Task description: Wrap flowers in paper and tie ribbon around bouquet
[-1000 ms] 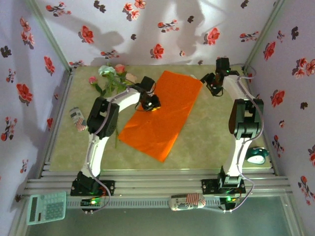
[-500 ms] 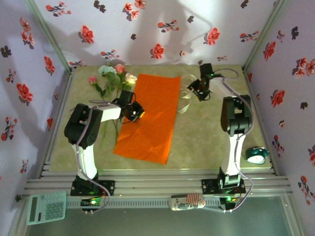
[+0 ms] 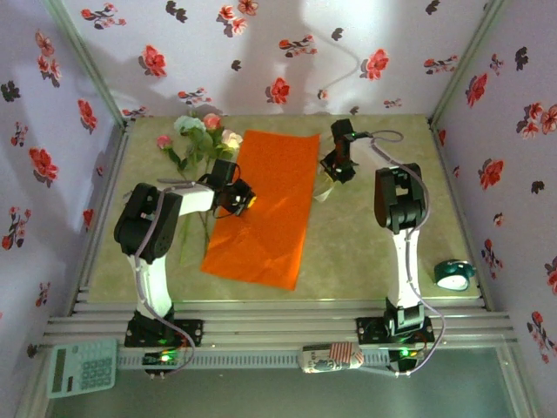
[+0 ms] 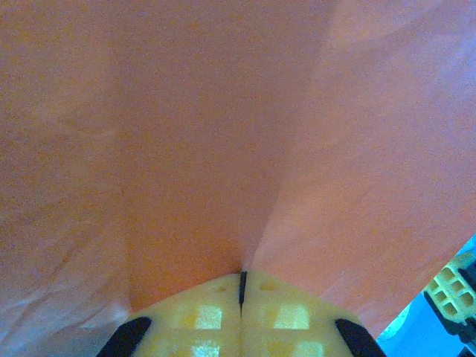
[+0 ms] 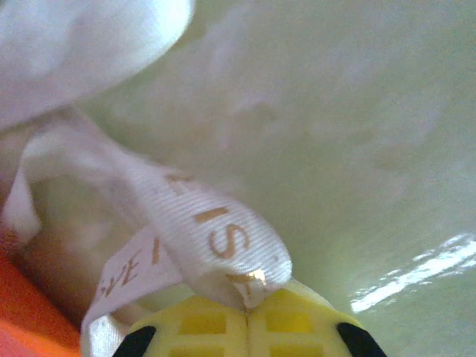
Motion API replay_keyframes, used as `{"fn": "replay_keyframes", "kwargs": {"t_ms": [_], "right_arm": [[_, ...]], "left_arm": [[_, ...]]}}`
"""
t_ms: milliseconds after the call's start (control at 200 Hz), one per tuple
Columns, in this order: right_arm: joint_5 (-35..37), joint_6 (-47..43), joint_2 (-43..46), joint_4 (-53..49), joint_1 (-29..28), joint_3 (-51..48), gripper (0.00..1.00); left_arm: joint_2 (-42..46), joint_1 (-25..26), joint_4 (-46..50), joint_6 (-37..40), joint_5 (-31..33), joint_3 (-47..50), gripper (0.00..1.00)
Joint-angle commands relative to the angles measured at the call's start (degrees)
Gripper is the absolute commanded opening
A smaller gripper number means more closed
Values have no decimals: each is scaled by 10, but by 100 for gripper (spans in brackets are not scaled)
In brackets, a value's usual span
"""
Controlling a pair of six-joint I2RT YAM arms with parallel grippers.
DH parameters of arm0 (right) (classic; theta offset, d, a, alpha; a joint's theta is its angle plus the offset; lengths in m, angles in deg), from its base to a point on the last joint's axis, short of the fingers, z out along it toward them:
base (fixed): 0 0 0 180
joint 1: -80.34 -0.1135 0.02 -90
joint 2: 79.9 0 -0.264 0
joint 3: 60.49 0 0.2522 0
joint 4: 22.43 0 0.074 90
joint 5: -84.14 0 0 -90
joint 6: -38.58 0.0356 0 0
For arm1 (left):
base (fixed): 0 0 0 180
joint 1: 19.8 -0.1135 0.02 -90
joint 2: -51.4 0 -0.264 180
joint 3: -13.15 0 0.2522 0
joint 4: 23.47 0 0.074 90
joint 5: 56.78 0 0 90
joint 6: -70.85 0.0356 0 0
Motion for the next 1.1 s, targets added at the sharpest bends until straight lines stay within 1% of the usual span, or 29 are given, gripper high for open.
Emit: {"fn": "replay_keyframes", "kwargs": {"t_ms": [0, 80, 185, 250, 305, 370, 380, 415, 420, 430, 450, 455, 470, 490, 495, 510, 515, 555, 610, 660, 685, 810, 890, 945, 990, 1095], "right_arm": [[119, 12, 17, -81, 42, -37, 0], [153, -1, 69, -76, 79, -102, 0], [150, -32, 147, -26, 132, -204, 0], [132, -69, 170, -11, 144, -226, 0], [105, -104, 179, -3, 144, -225, 0], [92, -127, 191, -13, 136, -217, 0], [92, -128, 193, -13, 135, -218, 1], [93, -135, 209, -14, 129, -220, 11], [93, -137, 214, -12, 127, -222, 14], [94, -138, 218, -13, 125, -222, 16], [95, -142, 230, -11, 122, -225, 23], [96, -143, 236, -10, 119, -228, 27], [97, -145, 239, -9, 117, -230, 30], [99, -148, 253, -7, 112, -234, 38], [100, -148, 259, -7, 109, -236, 42], [103, -150, 266, -7, 106, -237, 44], [105, -150, 273, -8, 102, -237, 47], [113, -154, 296, -16, 86, -238, 55], [125, -160, 322, -26, 56, -238, 61], [135, -161, 339, -37, 23, -242, 64], [135, -161, 343, -38, 11, -247, 65], [112, -154, 364, -26, -92, -294, 66], [85, -162, 362, -5, -164, -310, 62], [66, -185, 352, 17, -215, -308, 62], [41, -223, 335, 36, -257, -298, 62], [70, -313, 283, 23, -329, -262, 69]], "left_arm": [[-42, -4, 12, -17, 19, 0, 3], [-56, 1, -8, -27, 9, -12, 3], [-83, 7, -16, -32, 1, -49, 3], [-104, 7, -16, -34, -1, -78, 3], [-120, 6, -16, -35, -3, -102, 3], [-136, 6, -15, -37, -6, -126, 3], [-137, 6, -15, -36, -7, -129, 3], [-140, 5, -16, -37, -9, -139, 3], [-141, 5, -16, -37, -9, -140, 3], [-141, 6, -17, -37, -10, -142, 3], [-141, 6, -18, -35, -13, -149, 4], [-141, 7, -19, -34, -13, -149, 4], [-141, 6, -19, -33, -16, -154, 4], [-140, 6, -18, -30, -18, -159, 4], [-140, 6, -18, -30, -18, -160, 4], [-139, 7, -17, -28, -20, -163, 4], [-138, 7, -17, -27, -21, -164, 4], [-134, 7, -12, -22, -24, -171, 4], [-127, 6, -10, -20, -28, -173, 4], [-121, 7, -10, -20, -32, -174, 5], [-119, 7, -11, -20, -37, -174, 5], [-110, 6, -8, -11, -53, -180, 5], [-109, 7, -3, -6, -66, -186, 5], [-111, 5, 1, -3, -76, -190, 5], [-113, 6, 3, 2, -83, -193, 6], [-117, 0, 8, 9, -103, -200, 7]]}}
